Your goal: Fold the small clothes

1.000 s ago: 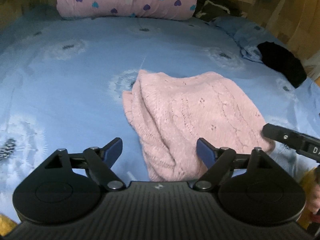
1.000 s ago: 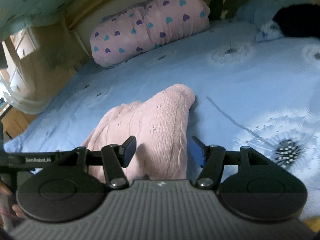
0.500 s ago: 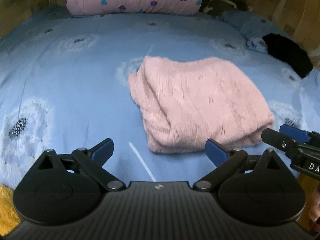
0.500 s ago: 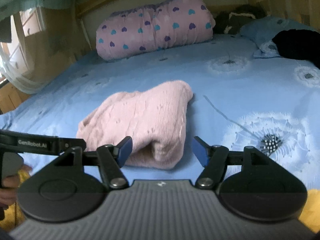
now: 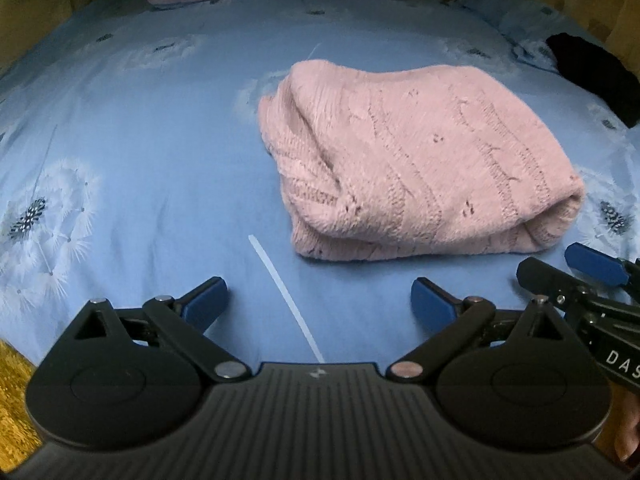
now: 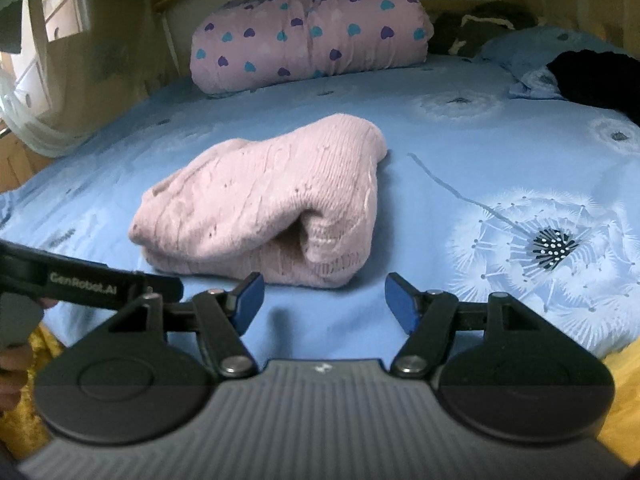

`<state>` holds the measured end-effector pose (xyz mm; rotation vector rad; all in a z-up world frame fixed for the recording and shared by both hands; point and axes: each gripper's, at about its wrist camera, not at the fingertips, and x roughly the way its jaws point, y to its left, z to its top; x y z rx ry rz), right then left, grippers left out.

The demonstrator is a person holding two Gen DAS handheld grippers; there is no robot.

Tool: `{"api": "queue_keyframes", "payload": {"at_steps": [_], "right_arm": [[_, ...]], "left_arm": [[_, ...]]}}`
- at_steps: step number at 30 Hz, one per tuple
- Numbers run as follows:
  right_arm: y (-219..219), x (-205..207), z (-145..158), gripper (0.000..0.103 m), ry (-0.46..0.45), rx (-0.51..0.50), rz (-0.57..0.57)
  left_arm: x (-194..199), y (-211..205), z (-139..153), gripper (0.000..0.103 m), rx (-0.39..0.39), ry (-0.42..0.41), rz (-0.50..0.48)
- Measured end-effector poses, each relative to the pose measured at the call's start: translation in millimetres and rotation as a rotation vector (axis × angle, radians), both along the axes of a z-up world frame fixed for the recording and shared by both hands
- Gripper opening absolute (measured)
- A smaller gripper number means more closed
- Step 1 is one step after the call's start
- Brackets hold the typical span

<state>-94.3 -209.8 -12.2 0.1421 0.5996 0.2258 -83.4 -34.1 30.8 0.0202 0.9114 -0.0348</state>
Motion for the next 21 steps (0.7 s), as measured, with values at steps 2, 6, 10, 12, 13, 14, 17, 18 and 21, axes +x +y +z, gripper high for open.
{"api": "queue_keyframes", "payload": {"at_steps": [2,6,10,12,13,14,17,18,21], "right_arm": [[-0.6,1.0,-1.9,0.069,0.006,0.011,-0.002],[-3.2,2.1,-3.4,0.069,0.009,0.032,-0.008],[-4.2,2.6,-4.4,0.069,0.014,0.04,-0.011],[-3.9,2.3,-4.5,0.069,0.015,0.04,-0.011],[-4.1,2.5,-4.5,0.069,0.015,0.041,-0.012],[-4.1,2.5,-4.4,0.069,0.015,0.041,-0.012],[-4.3,2.8,-4.8,0.069,0.016,0.044,-0.012],[-4.3,2.8,-4.9,0.069,0.016,0.045,-0.013],[-4.5,2.6,-5.2,0.069,0.016,0.046,-0.013]], "left_arm": [[1.1,-0.7,-2.1,0.1,0.007,0.003,0.004],[2.8,-3.5,-3.0,0.101,0.019,-0.001,0.004],[3.9,-3.8,-3.5,0.101,0.02,-0.001,0.005],[3.9,-3.6,-3.6,0.101,0.02,-0.001,0.005],[4.0,-3.5,-3.7,0.101,0.02,-0.001,0.005],[3.9,-3.5,-3.5,0.101,0.02,-0.001,0.005],[3.9,-3.4,-3.6,0.102,0.02,-0.001,0.005],[4.0,-3.3,-3.7,0.102,0.021,-0.001,0.005],[4.0,-3.1,-3.7,0.102,0.021,0.0,0.005]]}}
